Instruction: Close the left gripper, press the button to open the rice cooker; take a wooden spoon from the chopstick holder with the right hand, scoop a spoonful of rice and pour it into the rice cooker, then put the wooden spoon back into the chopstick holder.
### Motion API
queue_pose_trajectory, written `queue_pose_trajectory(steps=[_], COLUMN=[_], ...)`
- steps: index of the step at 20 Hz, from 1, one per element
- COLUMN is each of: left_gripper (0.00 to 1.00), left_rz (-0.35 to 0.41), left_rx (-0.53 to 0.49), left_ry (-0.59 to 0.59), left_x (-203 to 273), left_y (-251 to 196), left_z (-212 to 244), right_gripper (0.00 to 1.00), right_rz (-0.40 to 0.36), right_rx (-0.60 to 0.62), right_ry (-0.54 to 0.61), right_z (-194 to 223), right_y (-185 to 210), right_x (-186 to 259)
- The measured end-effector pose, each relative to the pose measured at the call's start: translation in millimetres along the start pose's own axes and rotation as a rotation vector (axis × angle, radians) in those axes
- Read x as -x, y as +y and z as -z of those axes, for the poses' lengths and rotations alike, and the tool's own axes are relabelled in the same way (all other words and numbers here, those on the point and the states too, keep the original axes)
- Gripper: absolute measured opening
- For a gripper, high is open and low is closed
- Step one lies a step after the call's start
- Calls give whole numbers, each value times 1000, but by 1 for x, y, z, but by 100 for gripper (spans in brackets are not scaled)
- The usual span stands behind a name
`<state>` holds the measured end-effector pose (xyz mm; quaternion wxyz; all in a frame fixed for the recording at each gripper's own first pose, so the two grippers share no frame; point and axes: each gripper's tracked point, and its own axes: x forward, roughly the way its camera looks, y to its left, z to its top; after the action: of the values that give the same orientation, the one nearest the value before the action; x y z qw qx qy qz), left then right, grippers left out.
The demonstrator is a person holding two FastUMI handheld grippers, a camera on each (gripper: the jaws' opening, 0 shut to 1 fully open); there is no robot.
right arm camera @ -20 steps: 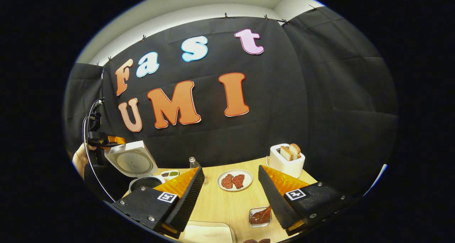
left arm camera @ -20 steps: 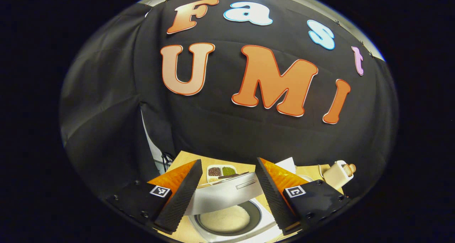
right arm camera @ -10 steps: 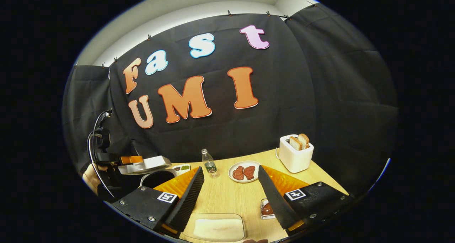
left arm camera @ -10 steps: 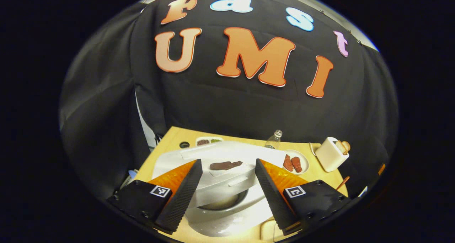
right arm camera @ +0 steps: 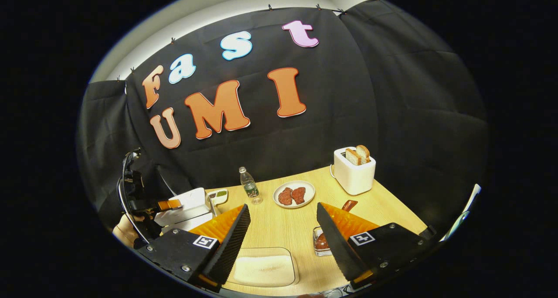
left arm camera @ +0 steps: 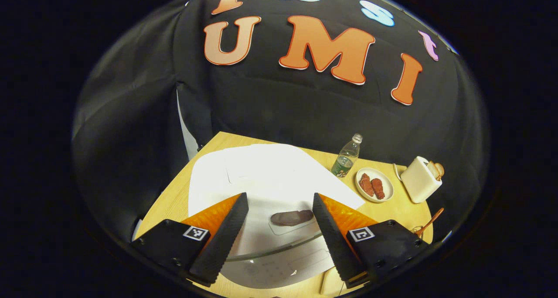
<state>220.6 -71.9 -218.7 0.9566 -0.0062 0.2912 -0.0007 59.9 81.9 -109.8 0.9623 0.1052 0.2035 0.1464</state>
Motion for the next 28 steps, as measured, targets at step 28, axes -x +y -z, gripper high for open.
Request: queue_pose_trajectory(steps=[28], left_gripper=[100], left_rz=[-6], left_rx=[-99], left_ry=[-362], left_x=[159], left_y=[27], left_z=[-144], right_gripper=[94], right_rz=[79], right_rx=[129], right_ry=[-188], right_z=[-100], right_y=[-34], right_x=[20])
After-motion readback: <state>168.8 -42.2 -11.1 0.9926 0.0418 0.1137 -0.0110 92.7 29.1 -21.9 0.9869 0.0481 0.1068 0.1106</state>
